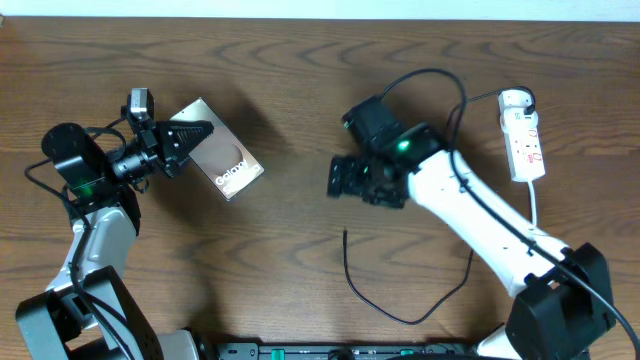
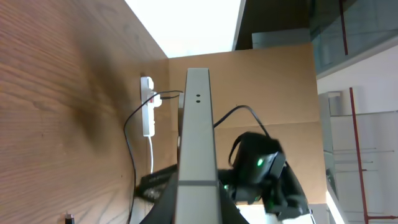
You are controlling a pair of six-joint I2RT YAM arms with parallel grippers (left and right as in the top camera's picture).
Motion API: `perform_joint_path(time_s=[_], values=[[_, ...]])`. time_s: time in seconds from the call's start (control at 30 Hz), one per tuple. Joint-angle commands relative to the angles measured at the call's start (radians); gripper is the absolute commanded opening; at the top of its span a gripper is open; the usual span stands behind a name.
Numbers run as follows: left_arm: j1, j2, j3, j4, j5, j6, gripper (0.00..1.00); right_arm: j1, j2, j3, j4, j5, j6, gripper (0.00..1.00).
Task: Plug charger to phone and switch on socket
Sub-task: 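Move the right gripper down over the black cable's USB-C plug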
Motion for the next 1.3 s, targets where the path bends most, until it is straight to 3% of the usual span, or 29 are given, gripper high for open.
perform_joint_path(time_s=[0.0,0.23,0.37,0.67,1.1,1.27], values=[[0.002,-0.008,0.040,0.009,0.029,-0.009,0.07,0.052,0.000,-0.049,0.002,0.076,0.049,0.89],[0.002,-0.008,0.040,0.009,0.029,-0.011,0.07,0.100,0.000,-0.142,0.030,0.082,0.107,0.84],[0.002,-0.008,0.040,0.010,0.029,-0.011,0.07,0.107,0.000,-0.212,0.049,0.082,0.138,0.73],[0.002,-0.008,0.040,0.010,0.029,-0.011,0.08,0.107,0.000,-0.327,0.160,0.047,0.160,0.71],[0.002,-0.008,0.040,0.010,0.029,0.004,0.07,0.161,0.035,-0.328,0.229,0.036,0.160,0.70],[0.002,-0.008,0.040,0.010,0.029,0.004,0.07,0.178,0.061,-0.328,0.240,0.021,0.175,0.65]])
